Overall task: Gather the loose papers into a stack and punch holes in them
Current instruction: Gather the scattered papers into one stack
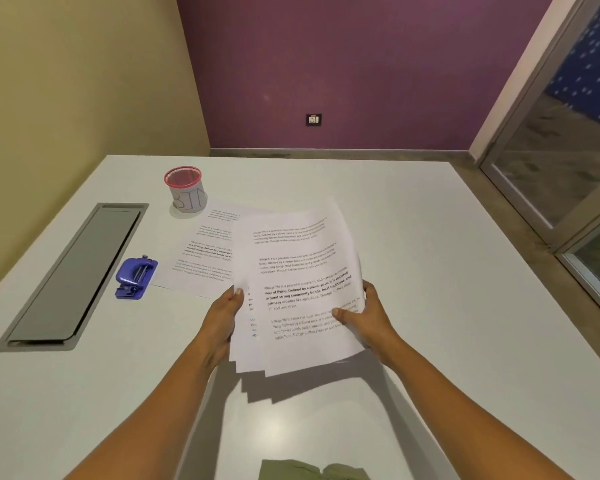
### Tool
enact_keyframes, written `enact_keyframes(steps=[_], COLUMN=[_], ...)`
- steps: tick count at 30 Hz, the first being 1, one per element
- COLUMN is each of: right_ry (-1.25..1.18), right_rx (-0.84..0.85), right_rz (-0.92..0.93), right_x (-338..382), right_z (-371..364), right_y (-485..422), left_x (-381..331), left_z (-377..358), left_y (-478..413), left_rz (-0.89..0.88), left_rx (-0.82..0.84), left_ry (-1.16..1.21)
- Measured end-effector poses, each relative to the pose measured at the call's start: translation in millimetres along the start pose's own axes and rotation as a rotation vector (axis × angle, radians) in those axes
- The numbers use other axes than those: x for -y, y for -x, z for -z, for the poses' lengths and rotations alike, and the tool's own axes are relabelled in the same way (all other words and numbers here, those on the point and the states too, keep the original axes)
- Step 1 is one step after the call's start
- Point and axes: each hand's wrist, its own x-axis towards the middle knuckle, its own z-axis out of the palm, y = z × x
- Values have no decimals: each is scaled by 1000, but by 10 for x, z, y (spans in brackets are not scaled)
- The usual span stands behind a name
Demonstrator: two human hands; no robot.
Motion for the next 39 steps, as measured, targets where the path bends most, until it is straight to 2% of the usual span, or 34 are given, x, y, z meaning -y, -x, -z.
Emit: enact_keyframes(steps=[7, 13, 15, 17, 21, 23, 26, 28, 30, 33, 36, 39], right_ry=[-34, -217, -244, -222, -41, 30, 115, 152, 182, 203, 195, 197], right_rx=[-112, -69, -45, -75, -210, -267, -310, -330, -348, -367, -356, -345], right_rz=[22, -169, -179, -146, -66, -43, -39, -59, -62, -61, -64, -72], right_x=[52, 17, -22, -56, -111, -126, -162, -210, -254, -289, -294, -294], right_z=[13, 109, 127, 143, 221, 272, 353, 394, 404, 390, 372, 354], right_y=[-28, -113, -129, -144, -190, -218, -249, -265, -274, -306, -310, -341], left_x=[-28, -29, -24, -12, 39, 83, 166, 166, 171, 173, 143, 149], left_z=[-74, -82, -73, -49, -9, 23, 155, 215, 264, 345, 403, 416], left_y=[19, 1, -17, -61, -207, -283, -440, -525, -619, -790, -862, -925], left_rz=[14, 55, 88, 94, 68, 55, -106, -187, -210, -187, -110, -149], left_rx=[138, 165, 166, 123, -120, -217, -335, -315, -238, -149, -148, -159], left_ry=[95, 88, 78, 61, -30, -187, -745, -1023, -1236, -1677, -1859, -1935])
